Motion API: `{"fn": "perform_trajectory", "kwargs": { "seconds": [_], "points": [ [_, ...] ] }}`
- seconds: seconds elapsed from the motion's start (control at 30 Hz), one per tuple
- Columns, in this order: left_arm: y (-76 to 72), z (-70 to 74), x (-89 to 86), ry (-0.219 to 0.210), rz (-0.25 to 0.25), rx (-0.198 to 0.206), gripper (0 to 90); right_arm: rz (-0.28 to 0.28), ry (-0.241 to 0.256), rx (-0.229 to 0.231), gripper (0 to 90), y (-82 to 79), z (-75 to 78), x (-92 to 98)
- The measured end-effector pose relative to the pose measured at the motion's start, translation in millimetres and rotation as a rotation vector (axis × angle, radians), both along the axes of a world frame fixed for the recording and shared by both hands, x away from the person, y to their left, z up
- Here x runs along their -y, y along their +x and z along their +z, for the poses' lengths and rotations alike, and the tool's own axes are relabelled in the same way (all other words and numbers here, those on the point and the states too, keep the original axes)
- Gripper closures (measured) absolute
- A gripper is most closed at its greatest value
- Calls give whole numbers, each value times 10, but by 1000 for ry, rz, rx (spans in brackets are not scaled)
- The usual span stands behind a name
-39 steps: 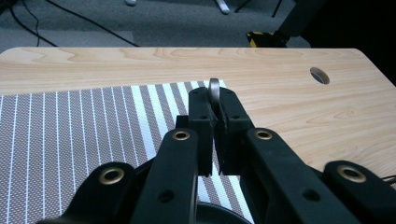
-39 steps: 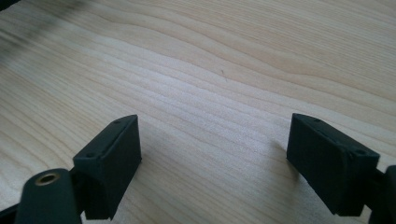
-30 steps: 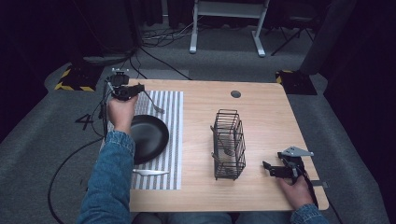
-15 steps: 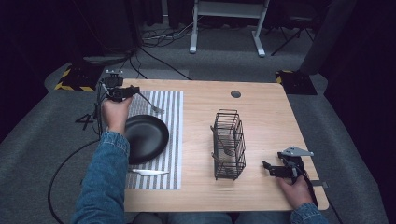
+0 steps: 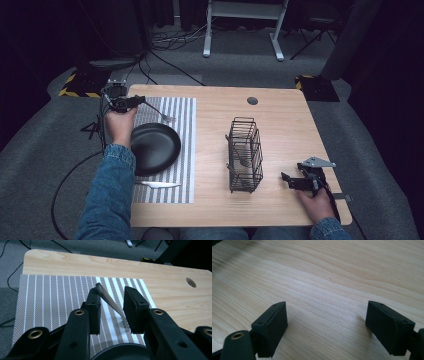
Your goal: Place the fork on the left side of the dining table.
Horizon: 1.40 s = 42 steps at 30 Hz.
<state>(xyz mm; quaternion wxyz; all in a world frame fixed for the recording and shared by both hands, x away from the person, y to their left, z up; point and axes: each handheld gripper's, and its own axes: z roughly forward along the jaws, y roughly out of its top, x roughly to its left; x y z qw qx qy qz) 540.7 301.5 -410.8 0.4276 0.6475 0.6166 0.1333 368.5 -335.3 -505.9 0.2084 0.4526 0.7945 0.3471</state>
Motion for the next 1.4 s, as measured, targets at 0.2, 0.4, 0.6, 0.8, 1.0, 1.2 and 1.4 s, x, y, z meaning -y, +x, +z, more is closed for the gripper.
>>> {"fn": "perform_trajectory", "kwargs": {
  "seconds": [0.2, 0.4, 0.6, 0.8, 1.0, 1.2, 1.4],
  "points": [
    [2, -90, -94, -13, 18, -26, 668, 0, 1, -1, 178, -1, 0, -1],
    [3, -139, -117, -17, 20, -38, 664, -1, 1, -1, 178, -1, 0, -1],
    [31, -189, -135, -24, 18, -59, 656, -3, 0, -1, 178, 0, 0, -2],
    [53, -233, -100, -33, -10, -75, 649, -3, 0, -1, 178, 0, 0, -2],
    [53, -254, -124, -36, -10, -81, 648, -3, 0, -1, 178, 0, 0, -2],
    [29, -292, -183, -41, 0, -92, 644, -3, 1, -1, 178, 0, 0, -2],
    [25, -357, -248, -79, 11, -110, 639, -3, 0, -1, 178, 0, 0, -2]
  ]
}}
